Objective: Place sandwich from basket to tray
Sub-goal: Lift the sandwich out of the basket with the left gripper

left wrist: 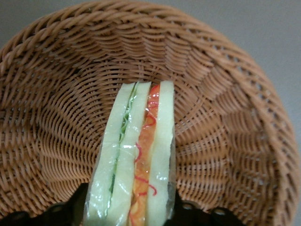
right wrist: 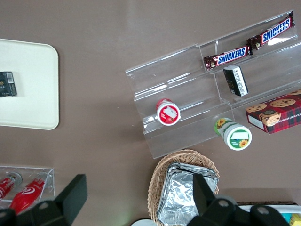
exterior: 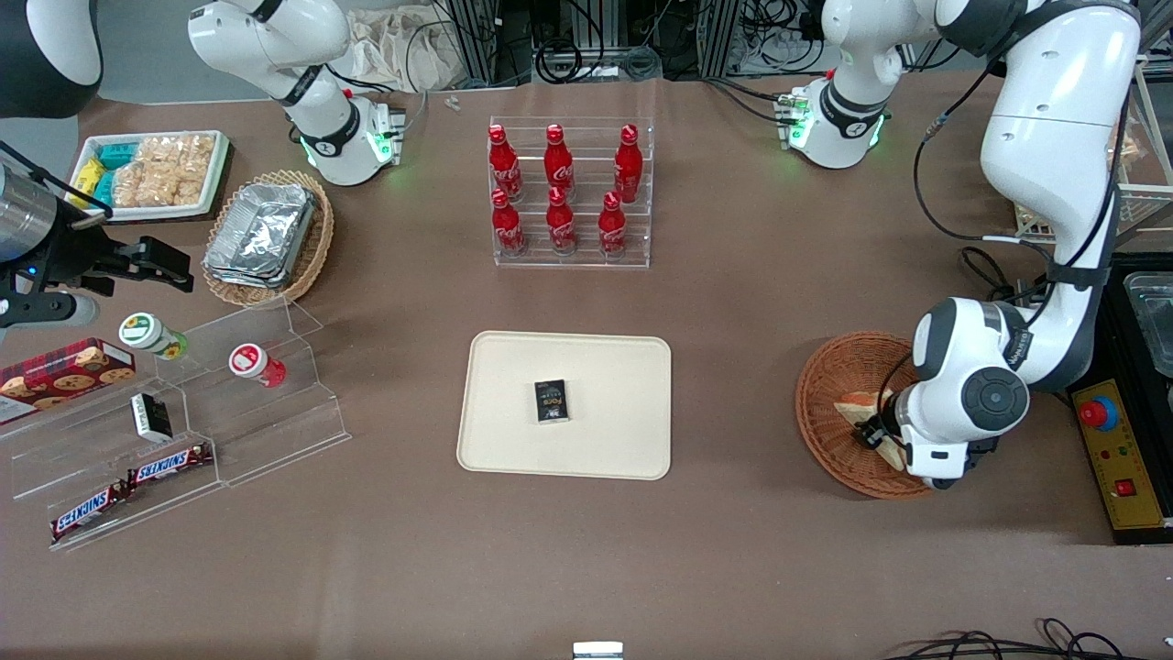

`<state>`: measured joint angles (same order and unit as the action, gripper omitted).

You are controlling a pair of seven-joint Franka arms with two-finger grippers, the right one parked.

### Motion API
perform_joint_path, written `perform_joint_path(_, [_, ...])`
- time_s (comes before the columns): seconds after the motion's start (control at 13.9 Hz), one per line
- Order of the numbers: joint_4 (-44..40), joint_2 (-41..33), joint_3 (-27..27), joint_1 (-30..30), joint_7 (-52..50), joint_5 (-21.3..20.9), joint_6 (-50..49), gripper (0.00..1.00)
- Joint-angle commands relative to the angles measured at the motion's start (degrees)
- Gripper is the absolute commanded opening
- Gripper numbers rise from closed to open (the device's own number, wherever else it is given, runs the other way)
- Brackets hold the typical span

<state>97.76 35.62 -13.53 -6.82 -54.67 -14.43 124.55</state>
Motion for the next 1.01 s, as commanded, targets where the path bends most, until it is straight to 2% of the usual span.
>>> perform_joint_path(0.0, [-1.4,0.4,-0.2,0.4,-3.2,-0.8,-0.1,0.00])
perform_joint_path(0.22, [-1.5,-0.7,-0.5,0.4,-2.7,-0.9,-1.1,0.00])
perform_joint_path(0.43, [-5.2,-3.2,-1.1,0.4,1.5,-2.5,-9.3,0.00])
perform_joint_path(0.72, [-22.4,-1.6,-8.6,0.3,1.4,-1.7,-25.6,0.00])
perform_joint_path(0.94, [-26.6,-1.3,-15.4,0.3,2.1,-1.7,-26.6,0.00])
